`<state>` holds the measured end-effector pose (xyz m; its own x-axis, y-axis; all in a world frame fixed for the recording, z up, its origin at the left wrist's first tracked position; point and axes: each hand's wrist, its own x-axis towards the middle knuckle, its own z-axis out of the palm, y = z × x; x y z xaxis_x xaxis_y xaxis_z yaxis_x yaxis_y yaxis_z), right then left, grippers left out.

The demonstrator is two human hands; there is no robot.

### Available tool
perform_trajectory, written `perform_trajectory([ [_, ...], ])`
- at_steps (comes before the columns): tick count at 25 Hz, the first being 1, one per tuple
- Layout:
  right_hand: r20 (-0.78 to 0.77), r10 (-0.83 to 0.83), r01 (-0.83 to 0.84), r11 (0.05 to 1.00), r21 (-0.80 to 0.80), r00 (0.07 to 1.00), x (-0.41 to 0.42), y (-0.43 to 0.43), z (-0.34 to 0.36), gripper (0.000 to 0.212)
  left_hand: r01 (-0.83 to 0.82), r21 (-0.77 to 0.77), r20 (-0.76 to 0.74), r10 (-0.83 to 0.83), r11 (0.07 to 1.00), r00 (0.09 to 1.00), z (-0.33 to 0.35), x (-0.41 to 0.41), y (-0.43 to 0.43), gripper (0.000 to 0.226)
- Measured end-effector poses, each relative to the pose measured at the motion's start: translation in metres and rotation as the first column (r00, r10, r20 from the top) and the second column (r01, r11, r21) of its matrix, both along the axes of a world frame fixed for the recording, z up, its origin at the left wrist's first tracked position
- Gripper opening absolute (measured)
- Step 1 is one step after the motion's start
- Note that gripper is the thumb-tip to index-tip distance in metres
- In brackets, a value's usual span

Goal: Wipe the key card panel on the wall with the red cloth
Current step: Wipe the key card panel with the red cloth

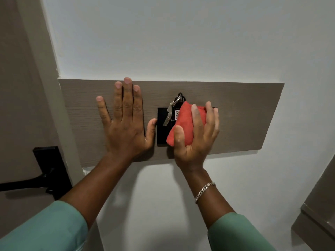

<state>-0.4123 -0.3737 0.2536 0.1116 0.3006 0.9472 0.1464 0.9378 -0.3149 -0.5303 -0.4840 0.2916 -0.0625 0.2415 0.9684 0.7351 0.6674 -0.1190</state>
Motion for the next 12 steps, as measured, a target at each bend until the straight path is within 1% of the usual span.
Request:
perform_trajectory([
  [1,-0.038,0.015,-0.016,0.999,-0.048,0.999,-0.005,-0.004,0.004,0.052,0.002,-0.006,0.004,-0.002,1.0,1.0,0.0,0.0,0.0,0.081],
  [2,-0.015,0.007,-0.007,1.0,-0.027,1.0,-0.008,-0.007,0.006,0.053,0.005,-0.007,0.008,-0.005,1.0,1.0,0.001,-0.001,0.0,0.081],
  [3,0.059,-0.024,0.02,0.998,0.065,0.998,-0.009,-0.006,0.002,0.054,0.009,-0.007,0.014,-0.009,1.0,1.0,0.001,-0.001,0.0,0.081],
  [5,0.222,-0.115,0.045,0.954,0.296,0.968,0.004,0.01,-0.012,0.057,0.004,-0.011,0.02,-0.004,1.0,1.0,0.001,0.0,-0.001,0.08],
  [6,0.258,-0.139,0.043,0.937,0.346,0.956,0.013,0.022,-0.014,0.058,0.003,-0.008,0.017,-0.003,1.0,1.0,0.001,0.001,-0.001,0.08],
  [7,0.257,-0.135,0.047,0.946,0.321,0.957,0.018,0.029,-0.013,0.059,0.007,-0.005,0.015,-0.007,1.0,1.0,0.002,0.001,-0.001,0.08],
  [8,0.218,-0.108,0.056,0.971,0.231,0.97,0.019,0.032,-0.01,0.06,0.013,-0.005,0.016,-0.013,1.0,1.0,0.002,0.002,-0.001,0.08],
  [10,0.08,-0.044,0.045,0.999,-0.002,0.996,0.01,0.021,0.002,0.059,0.018,-0.006,0.019,-0.018,1.0,1.0,0.002,0.001,0.0,0.081],
  [11,0.046,-0.031,0.032,0.999,-0.041,0.998,0.005,0.013,0.006,0.058,0.018,-0.006,0.025,-0.018,1.0,1.0,0.002,0.0,0.0,0.081],
  [12,0.071,-0.034,0.034,0.999,0.003,0.997,0.001,0.008,0.005,0.058,0.017,-0.007,0.031,-0.017,1.0,0.999,0.001,-0.001,0.0,0.081],
])
